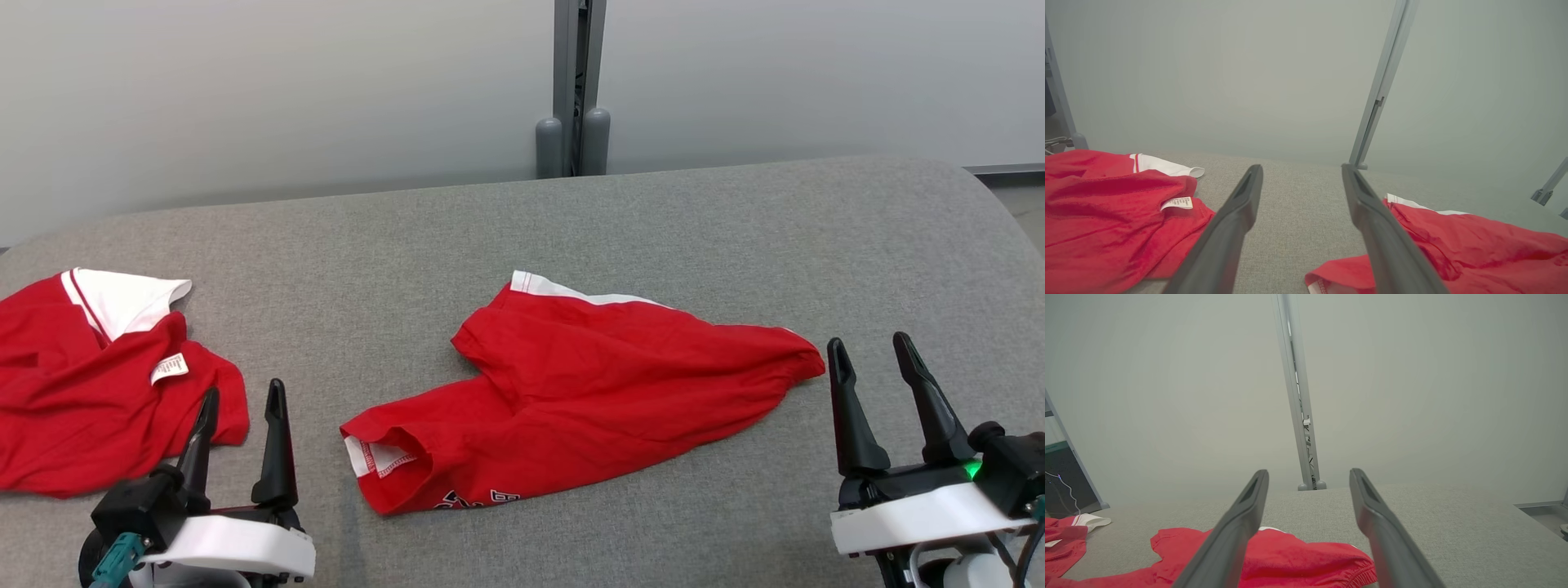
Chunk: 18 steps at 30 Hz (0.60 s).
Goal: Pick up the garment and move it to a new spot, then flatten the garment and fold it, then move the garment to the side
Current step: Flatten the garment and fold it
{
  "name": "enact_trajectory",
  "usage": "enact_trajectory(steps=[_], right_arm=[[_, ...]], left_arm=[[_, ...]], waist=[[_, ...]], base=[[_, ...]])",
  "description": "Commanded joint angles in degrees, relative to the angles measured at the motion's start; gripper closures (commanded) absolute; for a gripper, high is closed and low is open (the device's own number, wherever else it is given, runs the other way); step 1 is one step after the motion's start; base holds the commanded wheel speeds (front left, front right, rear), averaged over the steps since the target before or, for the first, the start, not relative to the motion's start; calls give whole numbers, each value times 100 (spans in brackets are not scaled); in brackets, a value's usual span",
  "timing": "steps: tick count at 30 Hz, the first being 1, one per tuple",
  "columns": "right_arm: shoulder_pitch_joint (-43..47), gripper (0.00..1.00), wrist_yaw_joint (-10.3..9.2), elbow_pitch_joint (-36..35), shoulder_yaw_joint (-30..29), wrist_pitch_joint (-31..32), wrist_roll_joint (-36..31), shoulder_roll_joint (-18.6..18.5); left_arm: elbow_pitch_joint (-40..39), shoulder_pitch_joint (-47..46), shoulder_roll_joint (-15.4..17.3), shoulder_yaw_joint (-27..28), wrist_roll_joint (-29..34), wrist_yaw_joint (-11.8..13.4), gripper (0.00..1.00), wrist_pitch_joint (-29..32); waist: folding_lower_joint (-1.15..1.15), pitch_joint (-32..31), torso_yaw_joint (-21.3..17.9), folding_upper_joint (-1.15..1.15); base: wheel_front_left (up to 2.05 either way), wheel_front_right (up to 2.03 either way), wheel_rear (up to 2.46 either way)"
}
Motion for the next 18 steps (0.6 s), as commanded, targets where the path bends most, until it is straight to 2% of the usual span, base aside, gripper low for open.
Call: enact_trajectory(steps=[1,18], right_arm=[[-55,0,13,27,7,-15,2,-13],[-100,0,13,29,-17,-15,36,-39]], left_arm=[[17,-98,-2,52,81,-43,0,-13],[451,-210,-93,20,162,-257,0,-13]], waist=[[0,-3,-8,0],[0,62,-138,0]], base=[[0,0,0],[0,0,0]])
